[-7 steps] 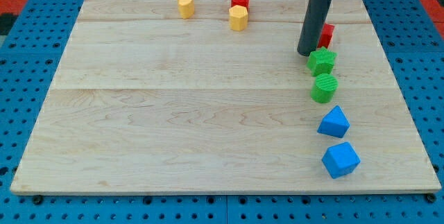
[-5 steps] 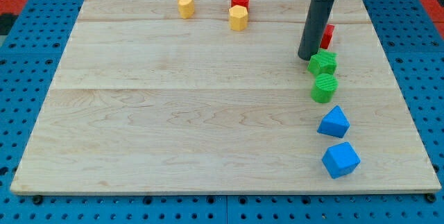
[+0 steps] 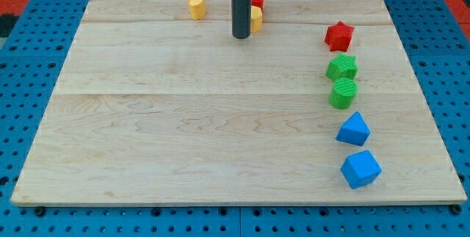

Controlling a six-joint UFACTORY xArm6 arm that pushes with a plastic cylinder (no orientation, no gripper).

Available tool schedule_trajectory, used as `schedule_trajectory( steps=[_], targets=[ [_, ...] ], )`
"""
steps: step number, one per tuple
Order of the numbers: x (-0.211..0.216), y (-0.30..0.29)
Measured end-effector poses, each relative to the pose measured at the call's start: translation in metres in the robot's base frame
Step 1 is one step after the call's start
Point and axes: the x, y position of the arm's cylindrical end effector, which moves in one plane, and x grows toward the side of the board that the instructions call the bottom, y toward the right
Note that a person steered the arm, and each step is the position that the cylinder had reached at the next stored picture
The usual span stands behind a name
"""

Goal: Push yellow hexagon to the top of red star

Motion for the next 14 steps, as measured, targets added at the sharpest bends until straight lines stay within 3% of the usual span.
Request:
schedule_trajectory(
  steps=[1,3,6,11,13,14],
  targets=[
    [-0.025,-0.007],
    [-0.03,-0.037],
    [-0.05,-0.015],
    [-0.038,0.117],
    [-0.034,0.152],
    [-0.046,0.143]
  ],
)
